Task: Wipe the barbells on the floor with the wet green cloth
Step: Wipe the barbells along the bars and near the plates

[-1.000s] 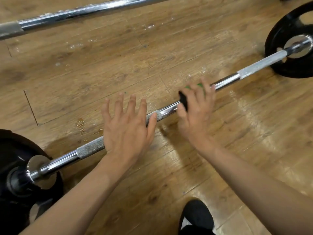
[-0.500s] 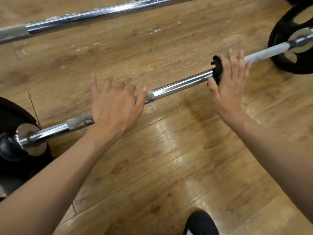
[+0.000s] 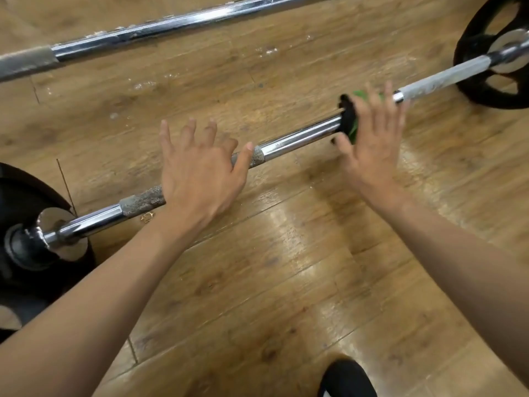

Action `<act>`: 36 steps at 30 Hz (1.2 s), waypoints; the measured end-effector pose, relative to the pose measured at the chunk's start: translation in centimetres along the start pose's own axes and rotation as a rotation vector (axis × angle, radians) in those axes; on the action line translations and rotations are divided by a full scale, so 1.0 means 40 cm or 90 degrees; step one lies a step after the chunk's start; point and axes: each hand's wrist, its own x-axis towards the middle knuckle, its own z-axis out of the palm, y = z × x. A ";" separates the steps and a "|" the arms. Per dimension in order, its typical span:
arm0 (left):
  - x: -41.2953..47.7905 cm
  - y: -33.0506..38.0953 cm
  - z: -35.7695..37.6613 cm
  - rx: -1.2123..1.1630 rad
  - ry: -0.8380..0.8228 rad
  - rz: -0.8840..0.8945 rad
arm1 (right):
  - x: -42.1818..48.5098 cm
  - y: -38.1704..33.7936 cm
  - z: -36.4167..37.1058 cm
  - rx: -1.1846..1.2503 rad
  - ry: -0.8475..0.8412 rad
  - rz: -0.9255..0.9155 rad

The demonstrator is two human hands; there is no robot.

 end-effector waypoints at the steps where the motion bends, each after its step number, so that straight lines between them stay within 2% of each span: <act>1: -0.011 0.007 0.001 -0.001 0.008 -0.001 | 0.016 0.036 -0.010 -0.015 0.002 0.041; 3: -0.037 0.023 0.006 -0.002 0.028 -0.001 | 0.032 0.064 -0.035 -0.020 -0.001 0.091; 6: -0.079 0.049 0.013 0.011 0.045 -0.005 | -0.007 -0.043 -0.050 0.025 -0.022 0.087; 10: -0.129 0.082 0.016 0.016 0.060 -0.016 | -0.124 -0.211 -0.063 0.104 -0.093 -0.122; 12: -0.150 0.092 0.020 0.022 0.069 -0.011 | -0.129 -0.163 -0.086 0.081 -0.121 -0.217; 13: -0.159 0.095 0.022 0.019 0.074 -0.008 | -0.123 -0.116 -0.095 0.055 -0.127 -0.226; 15: -0.171 0.102 0.029 0.015 0.084 -0.006 | -0.097 -0.008 -0.107 0.000 -0.120 -0.145; 17: -0.179 0.109 0.033 0.010 0.088 -0.005 | -0.070 0.074 -0.115 -0.058 -0.100 -0.002; 20: -0.186 0.116 0.037 0.003 0.097 -0.004 | -0.052 0.063 -0.117 -0.055 -0.049 0.148; 22: -0.186 0.117 0.037 0.003 0.093 -0.008 | -0.081 -0.037 -0.104 -0.018 -0.039 0.143; 26: -0.180 0.112 0.035 0.005 0.089 -0.006 | -0.210 -0.240 -0.099 0.085 -0.105 -0.070; 29: -0.174 0.105 0.035 -0.003 0.092 -0.004 | -0.183 -0.157 -0.100 0.047 -0.122 -0.165; 31: -0.169 0.101 0.037 -0.004 0.097 -0.002 | -0.132 -0.048 -0.091 -0.009 -0.107 -0.100; 33: -0.162 0.098 0.037 -0.003 0.101 -0.008 | -0.079 0.046 -0.090 -0.055 -0.085 0.023; 36: -0.151 0.095 0.035 -0.010 0.112 -0.018 | -0.022 0.043 -0.090 -0.040 -0.071 0.155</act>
